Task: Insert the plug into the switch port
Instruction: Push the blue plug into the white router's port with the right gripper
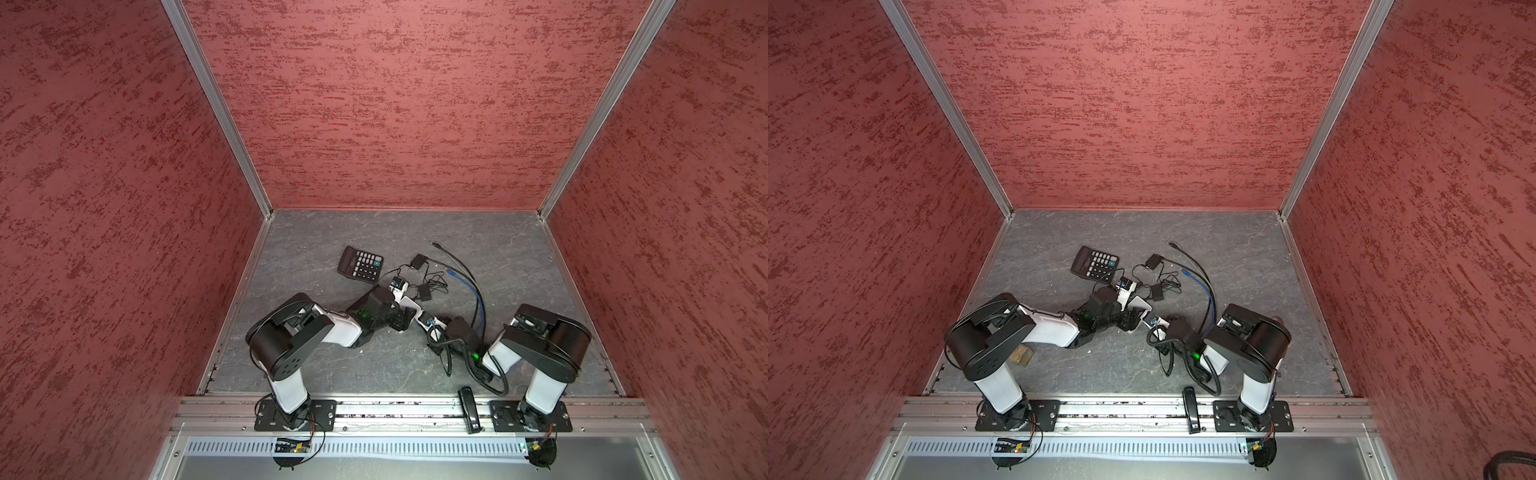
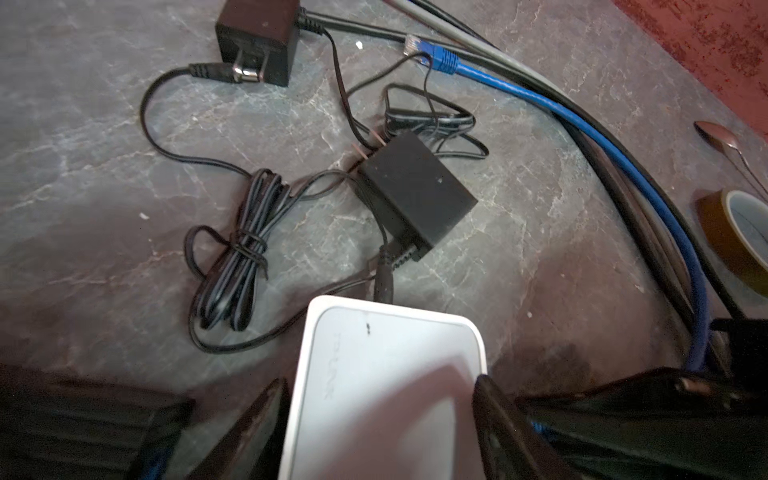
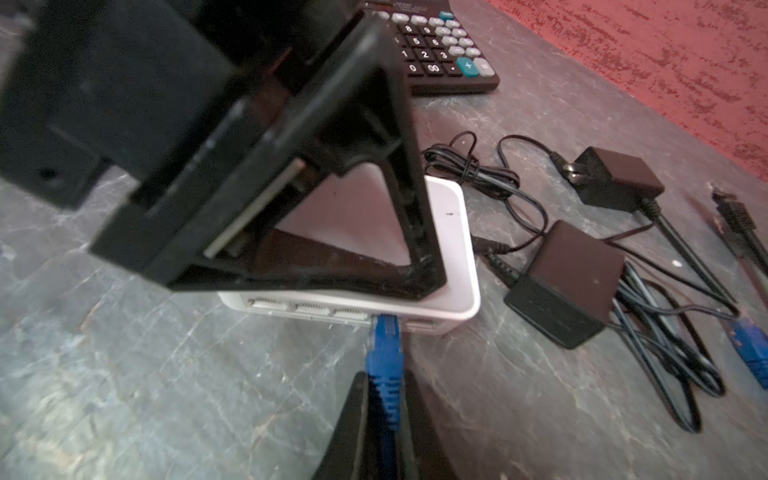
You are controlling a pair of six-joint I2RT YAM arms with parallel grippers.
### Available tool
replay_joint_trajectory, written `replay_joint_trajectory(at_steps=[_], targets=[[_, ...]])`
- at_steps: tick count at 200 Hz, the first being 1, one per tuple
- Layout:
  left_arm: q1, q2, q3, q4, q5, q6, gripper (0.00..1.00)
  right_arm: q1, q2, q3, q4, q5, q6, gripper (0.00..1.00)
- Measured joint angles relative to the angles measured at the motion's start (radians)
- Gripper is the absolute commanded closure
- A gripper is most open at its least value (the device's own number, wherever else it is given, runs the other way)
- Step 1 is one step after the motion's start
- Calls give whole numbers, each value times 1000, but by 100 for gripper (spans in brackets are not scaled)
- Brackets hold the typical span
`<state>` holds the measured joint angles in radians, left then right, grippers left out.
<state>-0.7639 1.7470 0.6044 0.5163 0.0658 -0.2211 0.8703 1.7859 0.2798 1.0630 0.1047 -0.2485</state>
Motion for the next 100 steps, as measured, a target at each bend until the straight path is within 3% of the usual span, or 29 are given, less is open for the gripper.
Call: replay_joint_trajectory(at_steps=[100], targets=[[-2,1,18,-30,-56,-41,31,26,42,27,21,94,35,100]])
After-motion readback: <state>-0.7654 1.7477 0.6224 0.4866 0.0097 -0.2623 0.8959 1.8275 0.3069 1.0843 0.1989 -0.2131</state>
